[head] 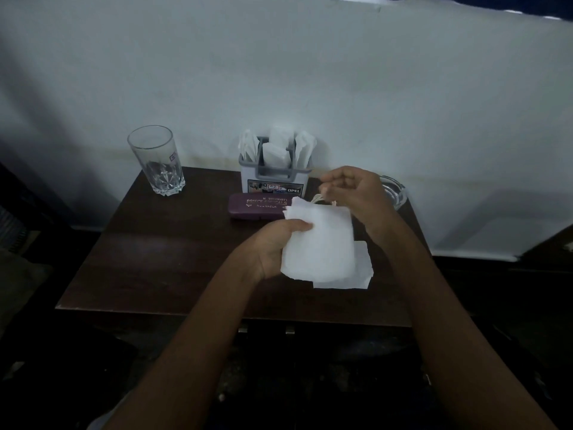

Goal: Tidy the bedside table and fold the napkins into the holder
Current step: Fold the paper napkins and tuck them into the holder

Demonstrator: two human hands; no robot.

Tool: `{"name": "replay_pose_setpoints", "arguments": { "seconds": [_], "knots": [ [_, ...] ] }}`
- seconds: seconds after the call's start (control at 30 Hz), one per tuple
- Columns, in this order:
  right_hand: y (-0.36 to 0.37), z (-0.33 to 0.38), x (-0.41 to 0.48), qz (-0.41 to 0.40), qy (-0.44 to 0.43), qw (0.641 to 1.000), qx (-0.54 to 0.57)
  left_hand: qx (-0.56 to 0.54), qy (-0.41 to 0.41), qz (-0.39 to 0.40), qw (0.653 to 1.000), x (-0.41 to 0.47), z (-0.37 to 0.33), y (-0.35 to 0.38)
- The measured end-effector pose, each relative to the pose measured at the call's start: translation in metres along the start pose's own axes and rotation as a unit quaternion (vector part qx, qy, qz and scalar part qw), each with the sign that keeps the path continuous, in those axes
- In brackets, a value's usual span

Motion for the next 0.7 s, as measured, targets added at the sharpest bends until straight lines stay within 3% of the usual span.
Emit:
{"name": "replay_pose_setpoints", "arguments": {
  "seconds": [0.07,0.13,0.2,0.27,0.37,0.57,0.7],
  "knots": [
    [-0.014,-0.023,0.003,-0.049,0.066,0.997,0.007,-0.028,0.017,-0.061,0.998,0.001,-0.004,-0.012],
    [-0.027,-0.049,0.004,-0.066,0.129,0.987,-0.064,-0.067,0.047,-0.117,0.990,0.004,-0.009,-0.026],
    [-0.033,-0.074,0.003,-0.008,0.193,0.960,-0.205,-0.102,0.076,-0.162,0.979,0.004,-0.013,-0.038],
    [-0.033,-0.095,-0.005,0.089,0.252,0.910,-0.318,-0.122,0.092,-0.188,0.970,0.005,-0.016,-0.046],
    [-0.030,-0.113,-0.015,0.152,0.306,0.864,-0.369,-0.138,0.094,-0.201,0.965,0.006,-0.017,-0.050],
    [-0.021,-0.113,-0.012,0.153,0.301,0.875,-0.348,-0.138,0.098,-0.194,0.966,0.005,-0.018,-0.048],
    [-0.025,-0.084,-0.001,0.109,0.166,0.925,-0.325,-0.111,0.124,-0.205,0.965,0.000,-0.022,-0.046]
  ]
}}
Point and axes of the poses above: each hand's wrist, its own x-axis towards the middle knuckle, its own y-axis out of the palm, z = x × y, the point moved 7 cm from there along x, towards the middle knuckle, and after that the axes turned 8 degrees about -x, right-handed, at the moved point
